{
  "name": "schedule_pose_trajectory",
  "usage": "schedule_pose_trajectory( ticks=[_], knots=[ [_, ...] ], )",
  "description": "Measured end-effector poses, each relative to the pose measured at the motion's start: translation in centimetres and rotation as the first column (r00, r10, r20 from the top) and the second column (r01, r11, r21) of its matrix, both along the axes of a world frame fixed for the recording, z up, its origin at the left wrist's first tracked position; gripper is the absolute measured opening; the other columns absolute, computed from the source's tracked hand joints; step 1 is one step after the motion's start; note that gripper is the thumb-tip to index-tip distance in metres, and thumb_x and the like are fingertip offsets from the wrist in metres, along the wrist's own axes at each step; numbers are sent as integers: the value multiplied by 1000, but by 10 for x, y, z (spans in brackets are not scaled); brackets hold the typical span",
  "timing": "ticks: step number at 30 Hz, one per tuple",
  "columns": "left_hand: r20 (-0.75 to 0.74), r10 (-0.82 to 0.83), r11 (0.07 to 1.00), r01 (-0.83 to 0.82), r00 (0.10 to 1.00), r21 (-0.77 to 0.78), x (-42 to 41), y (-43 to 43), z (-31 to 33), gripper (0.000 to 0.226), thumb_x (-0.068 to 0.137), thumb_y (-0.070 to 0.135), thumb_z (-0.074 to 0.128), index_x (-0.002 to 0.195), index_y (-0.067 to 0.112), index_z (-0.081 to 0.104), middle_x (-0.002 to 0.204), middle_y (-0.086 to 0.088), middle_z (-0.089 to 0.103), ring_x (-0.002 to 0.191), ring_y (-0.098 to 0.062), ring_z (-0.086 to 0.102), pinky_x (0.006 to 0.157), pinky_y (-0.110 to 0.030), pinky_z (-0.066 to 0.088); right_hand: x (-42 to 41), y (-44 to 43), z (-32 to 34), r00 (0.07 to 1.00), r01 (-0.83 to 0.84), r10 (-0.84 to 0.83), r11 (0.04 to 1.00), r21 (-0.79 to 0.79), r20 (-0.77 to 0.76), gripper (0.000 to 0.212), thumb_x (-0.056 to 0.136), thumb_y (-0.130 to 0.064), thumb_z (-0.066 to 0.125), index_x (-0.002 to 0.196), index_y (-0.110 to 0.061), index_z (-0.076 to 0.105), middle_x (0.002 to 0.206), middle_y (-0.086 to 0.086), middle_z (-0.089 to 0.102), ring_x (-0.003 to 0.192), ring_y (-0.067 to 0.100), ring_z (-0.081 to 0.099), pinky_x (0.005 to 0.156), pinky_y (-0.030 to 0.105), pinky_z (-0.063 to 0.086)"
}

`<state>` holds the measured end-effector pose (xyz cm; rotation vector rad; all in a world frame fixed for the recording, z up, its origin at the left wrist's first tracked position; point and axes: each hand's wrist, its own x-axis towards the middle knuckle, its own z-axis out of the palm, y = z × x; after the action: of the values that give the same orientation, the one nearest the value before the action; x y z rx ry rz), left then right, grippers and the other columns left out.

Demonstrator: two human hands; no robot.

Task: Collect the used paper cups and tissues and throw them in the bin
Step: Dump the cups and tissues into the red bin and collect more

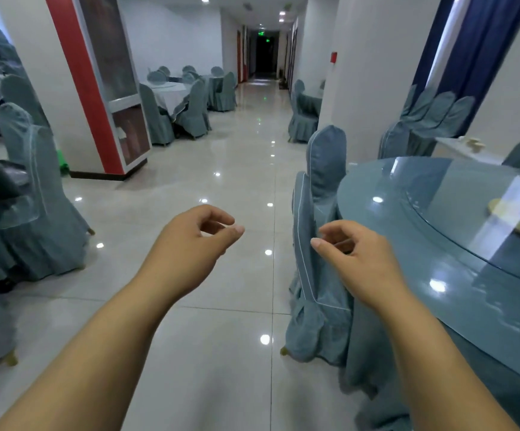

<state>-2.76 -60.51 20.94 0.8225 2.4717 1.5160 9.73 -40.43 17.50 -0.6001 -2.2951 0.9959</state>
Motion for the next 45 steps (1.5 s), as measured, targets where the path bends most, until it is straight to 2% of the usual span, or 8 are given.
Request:
schedule_pose_trajectory(
  ticks=[9, 14, 24, 28, 35, 38, 42, 45],
  knots=[
    [29, -169, 984, 167, 985, 58, -181, 23, 9, 10, 84, 40, 66, 90, 32, 65, 89, 8, 66, 78, -9, 68, 69, -27, 50, -145, -4, 1, 988, 154, -154, 985, -79, 6, 22, 84, -37, 69, 103, -26, 66, 86, -16, 65, 78, -4, 58, 65, 10, 41],
    [27, -245, 968, 243, 969, 70, -268, 60, 9, 11, 85, 38, 66, 91, 29, 65, 87, 6, 66, 77, -10, 68, 66, -25, 48, -217, 19, 8, 974, 227, -224, 972, -56, 43, 18, 85, -37, 68, 102, -29, 65, 88, -17, 65, 79, -5, 58, 60, 7, 39],
    [-16, -329, 943, 330, 944, 53, -448, 202, 10, 14, 84, 39, 66, 93, 29, 64, 86, 6, 65, 79, -12, 67, 69, -27, 49, -395, 148, 11, 949, 314, -315, 949, -34, -13, 16, 85, -38, 68, 98, -30, 64, 86, -14, 65, 77, -4, 59, 62, 10, 40],
    [-46, -345, 936, 347, 938, 64, -523, 259, 22, 12, 84, 39, 65, 92, 30, 64, 86, 7, 66, 78, -11, 67, 73, -31, 53, -473, 204, 24, 942, 334, -335, 942, -29, -38, 21, 85, -40, 67, 103, -29, 65, 87, -15, 65, 80, -3, 60, 67, 14, 44],
    [-36, -374, 925, 376, 927, 53, -649, 345, 22, 14, 85, 42, 63, 94, 31, 63, 87, 7, 67, 79, -7, 66, 76, -32, 54, -596, 277, 28, 938, 346, -346, 938, -10, 18, 25, 85, -42, 66, 107, -28, 64, 91, -16, 64, 85, -1, 60, 75, 19, 49],
    [-39, -396, 915, 398, 918, 62, -708, 380, 22, 16, 87, 41, 62, 98, 29, 63, 88, 8, 67, 81, -8, 66, 75, -30, 53, -653, 308, 23, 927, 376, -376, 927, -1, 4, 23, 85, -41, 67, 103, -28, 65, 88, -17, 65, 82, -2, 60, 73, 20, 48],
    [-37, -438, 895, 440, 898, 76, -794, 426, 20, 14, 87, 39, 64, 96, 28, 63, 86, 6, 67, 79, -9, 66, 72, -27, 52, -734, 344, 20, 914, 405, -405, 914, 3, 11, 22, 86, -41, 66, 104, -29, 64, 88, -19, 63, 79, -3, 59, 66, 15, 45],
    [-29, -468, 881, 469, 883, 69, -855, 461, 23, 14, 86, 38, 64, 96, 27, 64, 86, 6, 67, 79, -11, 67, 71, -28, 52, -794, 369, 26, 907, 421, -420, 907, -11, 16, 27, 86, -43, 65, 108, -28, 63, 91, -19, 64, 82, -2, 60, 69, 16, 49]
  ],
)
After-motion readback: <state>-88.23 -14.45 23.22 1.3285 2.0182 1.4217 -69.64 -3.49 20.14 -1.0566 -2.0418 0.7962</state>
